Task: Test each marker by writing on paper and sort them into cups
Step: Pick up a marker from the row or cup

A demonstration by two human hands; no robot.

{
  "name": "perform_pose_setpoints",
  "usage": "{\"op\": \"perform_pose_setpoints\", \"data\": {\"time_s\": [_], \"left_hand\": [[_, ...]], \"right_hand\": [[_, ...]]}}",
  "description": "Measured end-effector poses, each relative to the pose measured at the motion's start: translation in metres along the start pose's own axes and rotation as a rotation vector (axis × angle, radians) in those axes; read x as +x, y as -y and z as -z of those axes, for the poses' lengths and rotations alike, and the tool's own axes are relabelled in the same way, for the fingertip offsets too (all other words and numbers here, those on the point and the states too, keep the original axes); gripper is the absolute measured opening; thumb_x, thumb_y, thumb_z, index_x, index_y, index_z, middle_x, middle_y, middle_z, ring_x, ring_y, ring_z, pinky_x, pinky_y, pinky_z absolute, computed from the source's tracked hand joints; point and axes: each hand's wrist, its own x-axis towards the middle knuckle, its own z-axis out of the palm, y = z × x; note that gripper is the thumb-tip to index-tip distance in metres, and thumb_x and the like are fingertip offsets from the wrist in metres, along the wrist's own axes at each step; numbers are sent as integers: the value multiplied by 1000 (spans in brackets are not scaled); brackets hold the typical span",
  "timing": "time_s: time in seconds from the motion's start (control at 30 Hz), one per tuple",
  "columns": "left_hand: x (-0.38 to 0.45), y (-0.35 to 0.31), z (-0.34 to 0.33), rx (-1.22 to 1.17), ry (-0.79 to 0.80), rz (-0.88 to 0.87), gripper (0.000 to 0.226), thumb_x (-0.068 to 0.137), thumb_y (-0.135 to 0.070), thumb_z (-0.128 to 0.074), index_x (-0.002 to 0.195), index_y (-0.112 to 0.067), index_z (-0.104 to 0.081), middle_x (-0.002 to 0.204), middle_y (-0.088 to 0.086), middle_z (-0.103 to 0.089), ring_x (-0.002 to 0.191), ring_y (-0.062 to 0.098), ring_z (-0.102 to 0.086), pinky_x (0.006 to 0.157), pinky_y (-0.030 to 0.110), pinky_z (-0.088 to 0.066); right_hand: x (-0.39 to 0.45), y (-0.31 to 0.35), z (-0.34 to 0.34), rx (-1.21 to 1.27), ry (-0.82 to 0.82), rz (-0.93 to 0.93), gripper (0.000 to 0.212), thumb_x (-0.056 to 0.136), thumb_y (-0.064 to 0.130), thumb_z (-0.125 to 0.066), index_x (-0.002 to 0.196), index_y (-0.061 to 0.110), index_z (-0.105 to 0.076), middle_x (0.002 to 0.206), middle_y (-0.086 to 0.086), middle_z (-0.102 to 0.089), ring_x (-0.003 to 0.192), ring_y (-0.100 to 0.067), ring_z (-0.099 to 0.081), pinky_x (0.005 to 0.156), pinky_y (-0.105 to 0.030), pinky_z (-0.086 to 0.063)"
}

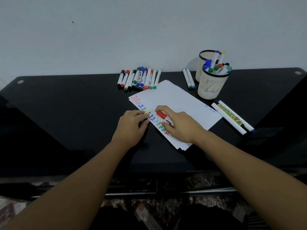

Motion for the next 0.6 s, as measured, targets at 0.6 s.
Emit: {"op": "perform_pose_setpoints", "data": {"time_s": [0.6], "left_hand": [[1, 1, 1, -27, 23, 31, 27, 99, -33, -62, 123, -27, -73, 129, -6, -67, 123, 18, -51, 100, 41, -44]], "right_hand": [[-5, -5, -11, 79, -87, -41, 41, 105, 22, -49, 142, 36, -39, 61, 7, -48, 50, -12, -48, 50, -27, -29]]}}
